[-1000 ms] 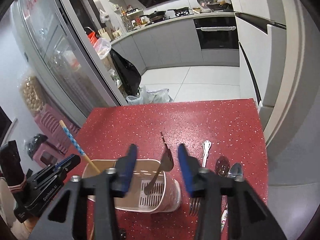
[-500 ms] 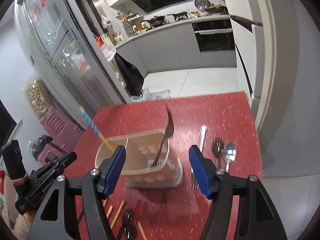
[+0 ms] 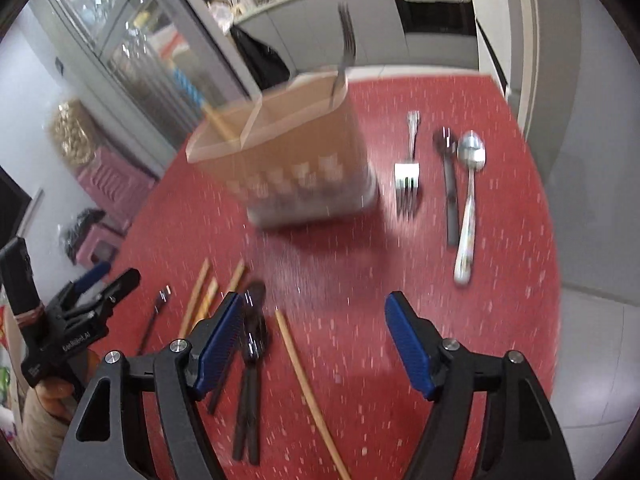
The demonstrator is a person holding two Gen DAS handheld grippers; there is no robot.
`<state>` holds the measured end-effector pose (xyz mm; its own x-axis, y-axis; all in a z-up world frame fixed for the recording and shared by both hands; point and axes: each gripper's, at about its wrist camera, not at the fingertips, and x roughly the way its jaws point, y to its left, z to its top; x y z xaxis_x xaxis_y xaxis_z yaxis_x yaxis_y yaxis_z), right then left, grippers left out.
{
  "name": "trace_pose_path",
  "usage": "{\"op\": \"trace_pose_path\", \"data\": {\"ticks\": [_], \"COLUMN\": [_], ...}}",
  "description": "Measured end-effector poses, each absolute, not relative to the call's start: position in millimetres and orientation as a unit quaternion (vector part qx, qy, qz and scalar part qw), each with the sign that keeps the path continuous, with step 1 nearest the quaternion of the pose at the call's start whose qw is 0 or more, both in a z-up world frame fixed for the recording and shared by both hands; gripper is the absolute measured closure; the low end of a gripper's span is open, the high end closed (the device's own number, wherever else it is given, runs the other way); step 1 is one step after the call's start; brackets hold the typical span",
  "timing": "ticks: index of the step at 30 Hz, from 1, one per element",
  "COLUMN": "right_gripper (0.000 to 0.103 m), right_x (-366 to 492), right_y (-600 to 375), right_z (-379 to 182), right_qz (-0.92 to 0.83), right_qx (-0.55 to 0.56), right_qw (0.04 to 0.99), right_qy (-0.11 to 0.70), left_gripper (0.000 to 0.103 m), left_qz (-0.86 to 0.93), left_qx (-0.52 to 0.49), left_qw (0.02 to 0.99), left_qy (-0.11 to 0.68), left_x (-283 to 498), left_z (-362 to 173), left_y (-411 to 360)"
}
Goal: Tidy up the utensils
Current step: 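Grasp a plain wooden chopstick with the right tool while the left tool grasps another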
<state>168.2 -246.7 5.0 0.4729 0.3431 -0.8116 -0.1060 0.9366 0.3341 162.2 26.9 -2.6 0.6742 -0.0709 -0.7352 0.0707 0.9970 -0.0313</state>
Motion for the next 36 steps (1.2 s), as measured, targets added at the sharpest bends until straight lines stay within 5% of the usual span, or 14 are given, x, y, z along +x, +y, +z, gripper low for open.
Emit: {"op": "trace_pose_path", "data": {"ticks": [21,36], "right_gripper": [0.028,0.052], "right_x": [127,142], "right_y": [-211,-183], "right_z": [-51,-58], "right_qz": [0.123,0.125], "right_qx": [0.03,-0.042], "right_qw": [0.825,0.817], "right_qy": [0.551,0.561], "left_gripper": [0.0,0.016], "left_qz": [-0.036,-0.07], "left_qx": [0.021,0.053], "left_qw": [0.872,0.862], "left_qy": [0.487,0.499], "left_x": [135,142], "left_z": [-82,-81], "left_y": [35,16]}}
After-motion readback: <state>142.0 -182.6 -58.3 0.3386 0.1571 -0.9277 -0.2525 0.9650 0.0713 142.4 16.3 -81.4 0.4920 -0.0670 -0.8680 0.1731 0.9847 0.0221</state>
